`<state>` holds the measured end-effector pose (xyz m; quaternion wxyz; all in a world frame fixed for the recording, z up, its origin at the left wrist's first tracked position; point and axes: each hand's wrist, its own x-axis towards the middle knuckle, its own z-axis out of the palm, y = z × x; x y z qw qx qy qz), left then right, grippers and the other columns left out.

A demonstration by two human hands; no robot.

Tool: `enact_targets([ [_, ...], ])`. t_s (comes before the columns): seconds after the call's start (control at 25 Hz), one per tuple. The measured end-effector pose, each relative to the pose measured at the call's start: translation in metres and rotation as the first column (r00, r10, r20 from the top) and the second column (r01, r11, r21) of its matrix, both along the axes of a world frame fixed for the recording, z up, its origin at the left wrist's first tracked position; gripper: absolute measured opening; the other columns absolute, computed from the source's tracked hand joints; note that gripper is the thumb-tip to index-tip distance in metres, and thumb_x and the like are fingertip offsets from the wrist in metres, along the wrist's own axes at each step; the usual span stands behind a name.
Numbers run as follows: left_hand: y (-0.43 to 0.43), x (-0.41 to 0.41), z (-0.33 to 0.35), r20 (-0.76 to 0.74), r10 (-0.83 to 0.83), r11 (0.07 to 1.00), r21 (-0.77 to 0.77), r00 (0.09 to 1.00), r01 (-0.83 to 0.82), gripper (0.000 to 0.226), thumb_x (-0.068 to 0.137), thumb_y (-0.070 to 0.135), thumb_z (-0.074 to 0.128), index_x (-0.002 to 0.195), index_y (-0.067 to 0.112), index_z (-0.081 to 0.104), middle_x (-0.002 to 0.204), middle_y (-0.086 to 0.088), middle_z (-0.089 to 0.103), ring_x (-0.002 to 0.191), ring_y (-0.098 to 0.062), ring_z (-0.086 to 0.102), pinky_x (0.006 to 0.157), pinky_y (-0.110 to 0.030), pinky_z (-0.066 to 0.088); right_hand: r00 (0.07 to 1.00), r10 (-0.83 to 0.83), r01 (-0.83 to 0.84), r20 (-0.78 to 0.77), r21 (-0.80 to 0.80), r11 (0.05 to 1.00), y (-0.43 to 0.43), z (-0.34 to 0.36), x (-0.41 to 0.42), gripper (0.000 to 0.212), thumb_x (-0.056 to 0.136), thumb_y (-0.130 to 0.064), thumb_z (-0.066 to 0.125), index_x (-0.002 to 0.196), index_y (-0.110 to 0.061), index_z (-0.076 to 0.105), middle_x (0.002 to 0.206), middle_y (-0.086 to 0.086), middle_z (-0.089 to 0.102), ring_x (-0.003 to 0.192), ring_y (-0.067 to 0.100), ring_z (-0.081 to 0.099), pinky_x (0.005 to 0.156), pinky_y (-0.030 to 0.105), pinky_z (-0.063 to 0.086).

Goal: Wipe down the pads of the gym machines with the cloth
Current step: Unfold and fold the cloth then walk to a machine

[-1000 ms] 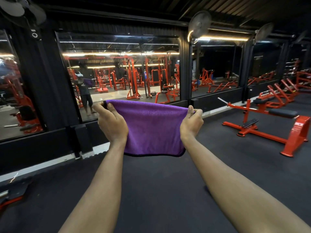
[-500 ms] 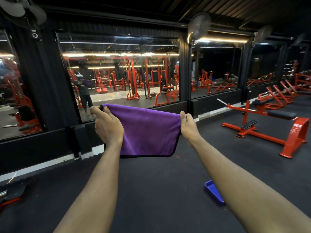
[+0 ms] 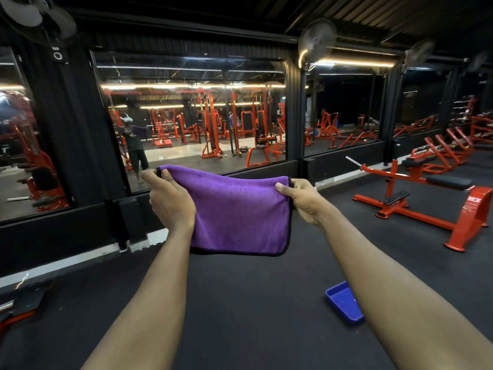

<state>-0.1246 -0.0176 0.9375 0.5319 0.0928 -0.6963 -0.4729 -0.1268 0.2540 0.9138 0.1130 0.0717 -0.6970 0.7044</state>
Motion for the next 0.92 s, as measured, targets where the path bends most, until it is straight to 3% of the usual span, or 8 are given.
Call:
enact_targets([
  [0.08, 0.0, 0.001, 0.001, 0.0, -0.005, 1.0, -0.029, 1.0, 0.005, 0.029, 0.109, 0.032, 0.028, 0.116, 0.006, 0.038, 0.089, -0.016, 0.065, 0.082, -0.042, 0.065, 0.064, -0.042, 0.043, 0.994, -0.097, 0.094, -0.041, -0.059, 0.994, 0.0, -0.008, -0.006, 0.017, 0.103, -0.016, 0.057, 0.109, -0.005, 0.069, 0.098, 0.01, 0.07, 0.093, 0.024, 0.061, 0.08, 0.035, 0.051],
  [0.16, 0.005, 0.007, -0.001, -0.032, -0.025, 0.997, -0.073, 0.999, 0.022, 0.032, 0.109, 0.031, 0.031, 0.118, 0.002, 0.04, 0.093, -0.019, 0.066, 0.082, -0.044, 0.065, 0.064, -0.04, 0.04, 0.947, -0.308, 0.297, -0.09, -0.115, 0.948, -0.005, -0.012, -0.009, 0.016, 0.105, -0.026, 0.054, 0.104, -0.014, 0.064, 0.094, 0.005, 0.068, 0.087, 0.021, 0.06, 0.074, 0.034, 0.052],
  [0.24, 0.012, 0.012, -0.004, -0.11, -0.025, 0.995, -0.096, 0.994, 0.014, 0.031, 0.109, 0.029, 0.032, 0.119, 0.002, 0.041, 0.093, -0.021, 0.069, 0.08, -0.046, 0.065, 0.063, -0.039, 0.036, 0.862, -0.474, 0.463, -0.179, -0.1, 0.881, -0.011, -0.009, -0.003, 0.023, 0.106, -0.039, 0.046, 0.101, -0.018, 0.054, 0.085, -0.001, 0.06, 0.075, 0.012, 0.056, 0.063, 0.026, 0.048],
  [0.32, 0.015, 0.013, -0.005, -0.193, 0.004, 0.994, -0.108, 0.981, -0.025, 0.025, 0.109, 0.037, 0.028, 0.116, 0.014, 0.034, 0.091, -0.02, 0.071, 0.077, -0.046, 0.065, 0.061, -0.04, 0.037, 0.769, -0.565, 0.569, -0.3, -0.084, 0.818, -0.019, -0.003, 0.009, 0.029, 0.107, -0.043, 0.039, 0.106, -0.016, 0.049, 0.075, -0.002, 0.052, 0.062, 0.005, 0.05, 0.052, 0.016, 0.043],
  [0.52, 0.015, 0.008, 0.004, -0.27, 0.044, 0.988, -0.13, 0.962, -0.081, 0.033, 0.103, 0.053, 0.015, 0.108, 0.023, 0.027, 0.086, -0.021, 0.07, 0.075, -0.048, 0.064, 0.06, -0.045, 0.043, 0.515, -0.727, 0.729, -0.454, -0.214, 0.65, -0.026, 0.012, 0.018, 0.03, 0.109, -0.032, 0.039, 0.108, -0.004, 0.052, 0.064, -0.012, 0.047, 0.051, -0.004, 0.051, 0.043, 0.012, 0.037],
  [0.68, 0.013, 0.007, -0.003, -0.2, 0.01, 0.983, -0.179, 0.98, -0.047, 0.03, 0.104, 0.05, 0.018, 0.108, 0.022, 0.026, 0.088, -0.024, 0.07, 0.076, -0.049, 0.065, 0.061, -0.04, 0.035, 0.499, -0.723, 0.794, -0.477, -0.084, 0.603, -0.015, 0.008, 0.016, 0.035, 0.108, -0.037, 0.038, 0.109, -0.006, 0.053, 0.063, -0.014, 0.047, 0.051, 0.0, 0.052, 0.044, 0.012, 0.033],
  [0.8, 0.008, 0.003, -0.007, -0.134, -0.028, 0.978, -0.21, 0.991, -0.001, 0.022, 0.109, 0.037, 0.03, 0.112, 0.015, 0.031, 0.085, -0.021, 0.069, 0.073, -0.046, 0.066, 0.061, -0.039, 0.039, 0.529, -0.695, 0.815, -0.487, 0.065, 0.575, -0.003, 0.007, 0.015, 0.038, 0.107, -0.041, 0.038, 0.114, -0.007, 0.053, 0.062, -0.013, 0.048, 0.053, 0.0, 0.049, 0.046, 0.022, 0.035],
  [0.92, 0.009, 0.0, -0.008, -0.096, -0.035, 0.981, -0.194, 0.995, 0.015, 0.035, 0.109, 0.034, 0.032, 0.116, 0.001, 0.042, 0.08, -0.015, 0.064, 0.07, -0.041, 0.066, 0.059, -0.041, 0.045, 0.564, -0.686, 0.806, -0.461, 0.127, 0.577, 0.003, 0.009, 0.011, 0.034, 0.107, -0.041, 0.039, 0.108, -0.01, 0.053, 0.064, -0.011, 0.05, 0.055, 0.003, 0.051, 0.047, 0.023, 0.036],
])
